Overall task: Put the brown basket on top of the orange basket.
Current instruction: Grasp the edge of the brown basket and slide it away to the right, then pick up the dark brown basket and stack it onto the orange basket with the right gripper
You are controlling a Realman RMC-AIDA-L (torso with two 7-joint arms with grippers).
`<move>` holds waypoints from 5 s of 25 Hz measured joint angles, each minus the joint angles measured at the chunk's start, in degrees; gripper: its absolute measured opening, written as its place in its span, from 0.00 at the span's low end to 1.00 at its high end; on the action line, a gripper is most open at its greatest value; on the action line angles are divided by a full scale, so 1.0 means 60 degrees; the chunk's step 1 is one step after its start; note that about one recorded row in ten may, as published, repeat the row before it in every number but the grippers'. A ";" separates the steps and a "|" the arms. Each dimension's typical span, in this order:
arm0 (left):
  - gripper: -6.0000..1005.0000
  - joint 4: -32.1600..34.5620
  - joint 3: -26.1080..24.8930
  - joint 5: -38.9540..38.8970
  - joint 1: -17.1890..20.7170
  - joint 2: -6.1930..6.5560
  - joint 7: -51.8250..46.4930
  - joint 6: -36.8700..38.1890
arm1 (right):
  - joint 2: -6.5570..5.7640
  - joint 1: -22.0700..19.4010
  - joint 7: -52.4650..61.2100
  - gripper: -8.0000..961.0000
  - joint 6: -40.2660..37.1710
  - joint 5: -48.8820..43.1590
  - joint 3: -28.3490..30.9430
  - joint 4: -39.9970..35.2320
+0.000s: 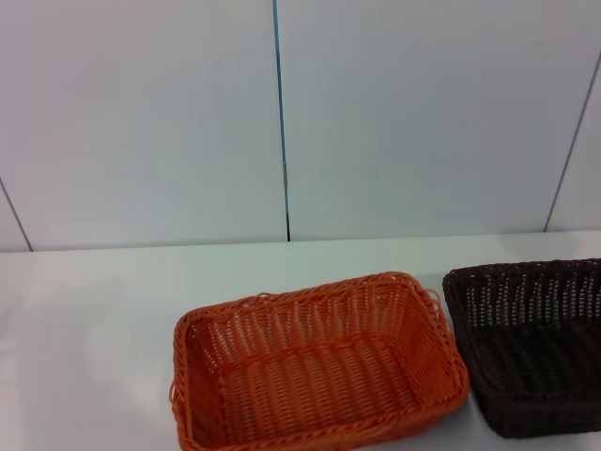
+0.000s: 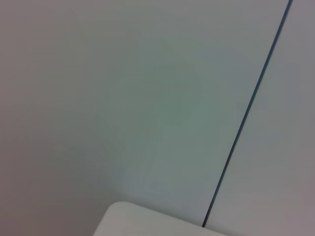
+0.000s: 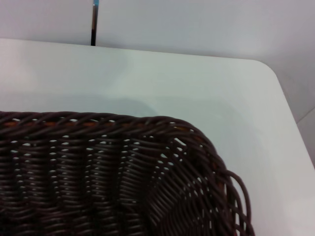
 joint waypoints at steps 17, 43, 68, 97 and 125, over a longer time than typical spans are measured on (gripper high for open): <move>0.50 0.0014 -0.0082 -0.0068 0.0142 -0.0068 0.0003 0.0010 | 0.0001 -0.0027 0.0007 0.34 0.0159 -0.0007 -0.0001 -0.0051; 0.50 0.0134 -0.0131 -0.0073 0.0201 -0.0102 -0.0053 0.0191 | 0.0053 -0.0037 -0.0014 0.34 0.0468 -0.0392 -0.0262 -0.0445; 0.50 0.0179 -0.0220 -0.0072 0.0219 -0.0103 -0.0049 0.0288 | 0.0052 -0.0044 0.0005 0.33 0.0473 -0.0385 -0.0252 -0.0448; 0.50 0.0205 -0.0234 -0.0074 0.0202 -0.0127 -0.0048 0.0287 | -0.0329 -0.0239 -0.1296 0.29 -0.1737 0.0364 0.0773 0.1582; 0.50 0.0274 -0.0234 -0.0088 0.0131 -0.0159 -0.0095 0.0405 | -0.0659 -0.0293 -0.2220 0.20 -0.3716 0.1594 0.1929 0.3444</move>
